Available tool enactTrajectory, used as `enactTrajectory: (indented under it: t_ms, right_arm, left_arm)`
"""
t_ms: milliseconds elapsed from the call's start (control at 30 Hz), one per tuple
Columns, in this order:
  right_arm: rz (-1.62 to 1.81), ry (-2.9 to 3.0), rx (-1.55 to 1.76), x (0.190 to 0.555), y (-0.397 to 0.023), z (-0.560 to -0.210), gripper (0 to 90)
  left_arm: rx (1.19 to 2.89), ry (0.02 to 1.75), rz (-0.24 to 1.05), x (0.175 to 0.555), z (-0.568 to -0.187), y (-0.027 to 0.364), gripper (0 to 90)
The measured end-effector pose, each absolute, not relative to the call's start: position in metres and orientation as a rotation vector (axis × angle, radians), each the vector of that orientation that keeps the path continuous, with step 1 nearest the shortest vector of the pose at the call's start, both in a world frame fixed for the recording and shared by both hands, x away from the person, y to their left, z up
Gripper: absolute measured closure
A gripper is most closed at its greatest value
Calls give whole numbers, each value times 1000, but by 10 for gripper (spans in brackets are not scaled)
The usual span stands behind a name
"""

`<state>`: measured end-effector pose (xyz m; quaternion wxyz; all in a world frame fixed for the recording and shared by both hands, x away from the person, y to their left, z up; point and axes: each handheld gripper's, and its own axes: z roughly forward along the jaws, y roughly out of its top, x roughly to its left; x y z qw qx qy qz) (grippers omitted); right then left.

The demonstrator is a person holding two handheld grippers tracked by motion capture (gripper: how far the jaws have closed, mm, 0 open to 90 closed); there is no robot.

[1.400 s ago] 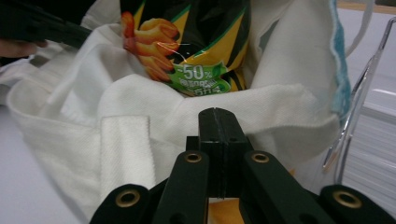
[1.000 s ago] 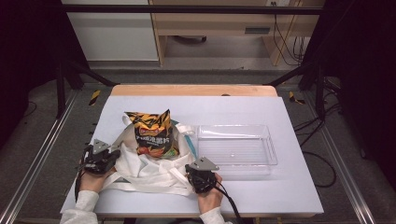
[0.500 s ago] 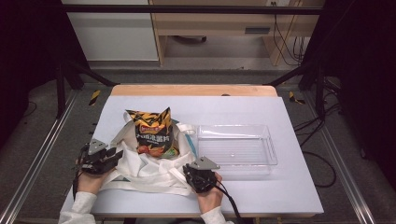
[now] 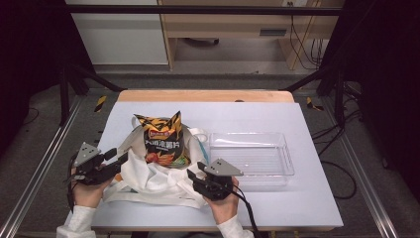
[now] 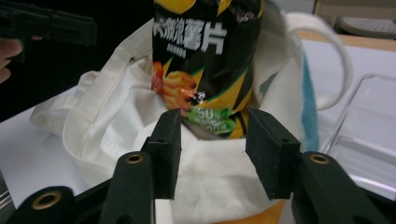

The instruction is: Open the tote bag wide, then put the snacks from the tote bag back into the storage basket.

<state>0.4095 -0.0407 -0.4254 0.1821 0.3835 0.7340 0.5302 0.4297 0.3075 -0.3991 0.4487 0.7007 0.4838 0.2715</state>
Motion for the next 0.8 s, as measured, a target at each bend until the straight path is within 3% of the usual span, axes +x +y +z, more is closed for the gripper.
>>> enactTrajectory:
  t_ms: [533,800]
  right_arm:
    - [1554,1955,1053,426,-72,-380,380]
    - [1556,1941,1049,439,-78,-364,357]
  left_arm:
    - [1717,1073,691,420,-370,280,434]
    - [1677,1059,705,423,-357,277,418]
